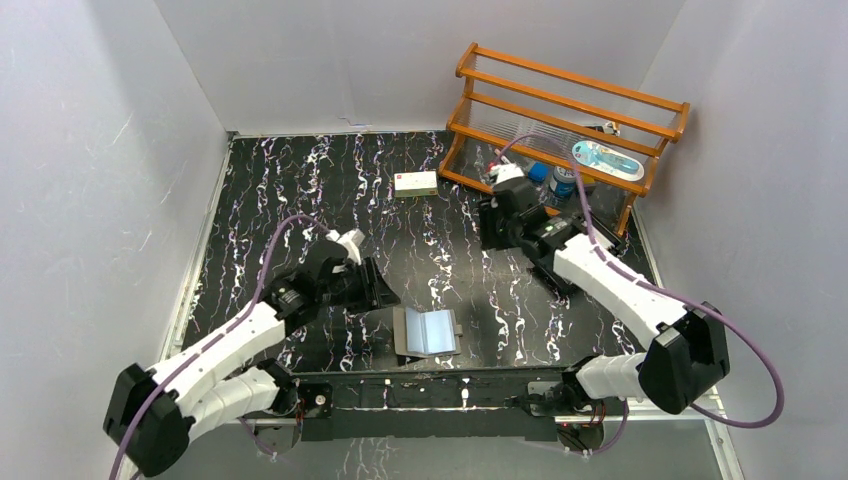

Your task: Put the credit cards into the card holder

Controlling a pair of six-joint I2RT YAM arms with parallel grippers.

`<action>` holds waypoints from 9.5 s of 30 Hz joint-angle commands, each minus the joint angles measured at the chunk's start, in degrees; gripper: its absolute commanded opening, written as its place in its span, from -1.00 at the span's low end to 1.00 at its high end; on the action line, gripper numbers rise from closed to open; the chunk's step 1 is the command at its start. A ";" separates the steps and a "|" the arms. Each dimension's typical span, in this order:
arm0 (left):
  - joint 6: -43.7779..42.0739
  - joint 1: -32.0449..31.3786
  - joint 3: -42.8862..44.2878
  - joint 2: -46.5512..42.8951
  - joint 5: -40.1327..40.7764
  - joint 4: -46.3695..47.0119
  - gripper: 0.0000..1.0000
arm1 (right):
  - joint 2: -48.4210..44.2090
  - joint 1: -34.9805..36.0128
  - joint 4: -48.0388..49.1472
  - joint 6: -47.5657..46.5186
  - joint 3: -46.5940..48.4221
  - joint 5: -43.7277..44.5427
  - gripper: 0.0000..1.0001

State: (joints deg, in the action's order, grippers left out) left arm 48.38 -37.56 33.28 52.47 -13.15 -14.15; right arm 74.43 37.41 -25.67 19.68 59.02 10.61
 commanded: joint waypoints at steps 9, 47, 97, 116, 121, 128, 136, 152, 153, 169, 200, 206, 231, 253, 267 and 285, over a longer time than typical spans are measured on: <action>-4.30 -3.29 2.41 19.46 -21.09 14.70 -0.44 | 9.43 -26.83 -4.20 -26.65 10.00 19.16 0.97; -5.40 -2.60 -5.06 19.54 -4.96 7.84 -0.42 | 17.51 -34.65 16.81 -49.65 -3.85 14.98 -0.05; -2.14 -2.47 -1.18 15.39 -0.34 -1.20 -0.31 | 10.97 -27.97 -23.02 -29.68 21.68 14.45 -1.00; -2.76 -2.44 -1.81 12.86 -4.51 0.85 -0.07 | -5.00 -8.70 -4.91 3.56 10.39 -23.27 -1.00; -3.44 -2.43 -2.10 12.84 -1.31 -1.60 -0.09 | -8.48 -4.57 8.99 14.70 -2.98 -31.55 -1.00; -3.13 -2.43 -3.76 14.18 -0.38 -0.89 -0.17 | -9.92 1.73 26.18 23.74 -19.19 -34.45 -1.00; -1.91 -2.43 -6.00 14.74 -1.29 2.21 -0.47 | -7.66 4.29 35.09 26.61 -27.99 -33.80 -1.00; -0.66 -2.43 -8.69 15.85 -2.49 4.94 -0.87 | -0.32 5.62 47.02 28.78 -35.67 -34.45 -1.00; -0.66 -2.43 -8.75 15.89 -2.56 4.97 -0.90 | 0.06 5.85 46.88 28.76 -35.60 -34.10 -1.00; -0.55 -2.43 -9.07 16.47 -2.70 5.37 -1.00 | 1.50 9.78 45.88 33.65 -36.09 -27.86 -1.00; -0.79 -2.43 -8.45 17.71 -2.76 5.28 -1.00 | 3.73 10.40 63.29 38.68 -44.17 -30.71 -1.00; -0.83 -2.43 -8.34 17.63 -2.67 5.10 -1.00 | 4.39 10.37 65.37 37.65 -44.44 -29.31 -1.00; 1.94 -2.26 0.43 9.99 4.03 -6.71 -0.42 | -1.47 8.61 53.51 30.25 -36.35 -35.06 -1.00; 10.77 -2.08 -4.71 3.49 -14.46 19.80 0.25 | -12.57 8.08 74.32 44.50 -45.84 -34.60 -1.00; 16.51 -2.07 -9.60 3.81 -16.01 27.58 -1.00 | -15.88 6.97 54.04 38.94 -41.90 -29.77 -0.49; 13.81 -2.14 -14.59 22.75 -14.56 38.88 -1.00 | -6.73 6.18 28.30 24.70 -34.00 -21.86 -0.22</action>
State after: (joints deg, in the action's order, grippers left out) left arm 63.13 -39.70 19.55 73.80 -27.62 20.27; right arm 65.89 43.51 0.78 45.34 24.23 -9.32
